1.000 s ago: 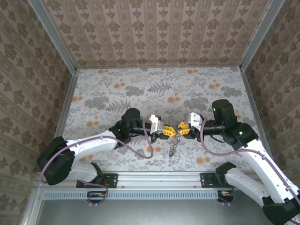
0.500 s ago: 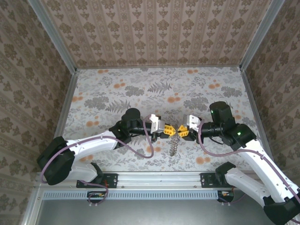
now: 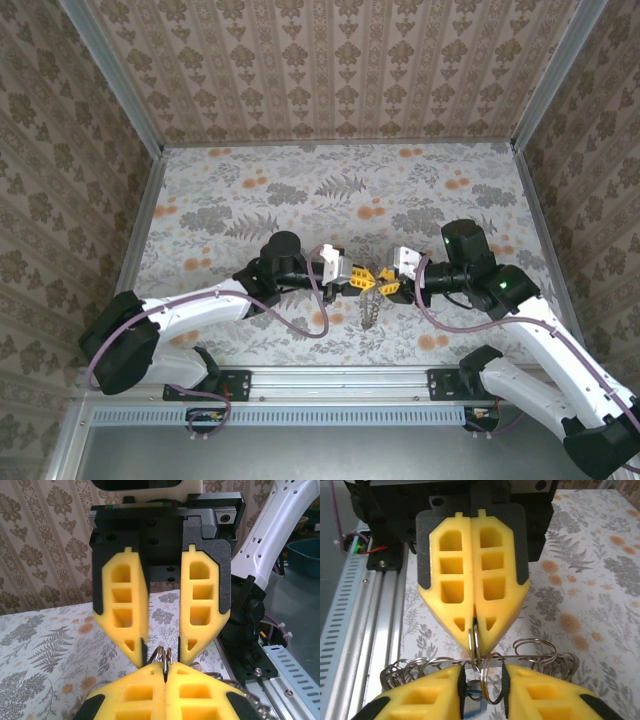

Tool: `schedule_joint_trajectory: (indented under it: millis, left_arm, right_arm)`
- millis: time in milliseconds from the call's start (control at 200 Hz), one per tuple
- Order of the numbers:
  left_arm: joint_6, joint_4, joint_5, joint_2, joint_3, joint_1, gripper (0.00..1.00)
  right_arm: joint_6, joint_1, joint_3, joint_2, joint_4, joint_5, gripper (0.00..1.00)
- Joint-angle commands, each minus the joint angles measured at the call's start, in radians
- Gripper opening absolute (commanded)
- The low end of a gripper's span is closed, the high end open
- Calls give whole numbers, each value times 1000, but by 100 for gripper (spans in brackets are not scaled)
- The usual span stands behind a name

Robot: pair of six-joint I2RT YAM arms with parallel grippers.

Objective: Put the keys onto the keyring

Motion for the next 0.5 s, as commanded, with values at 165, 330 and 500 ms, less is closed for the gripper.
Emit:
schedule_joint_trajectory:
  millis: [165, 330, 500]
  left_arm:
    - [23, 62, 36, -20, 29, -8, 0]
    - [23, 61, 48, -19, 29, -8, 0]
    - [19, 69, 54, -22, 24, -8, 0]
  right_arm:
    - [-120, -44, -15, -127, -37, 31, 44]
    - [-204, -43, -14, -124, -27, 91, 46]
    - [-269, -43, -61, -124, 61, 135, 50]
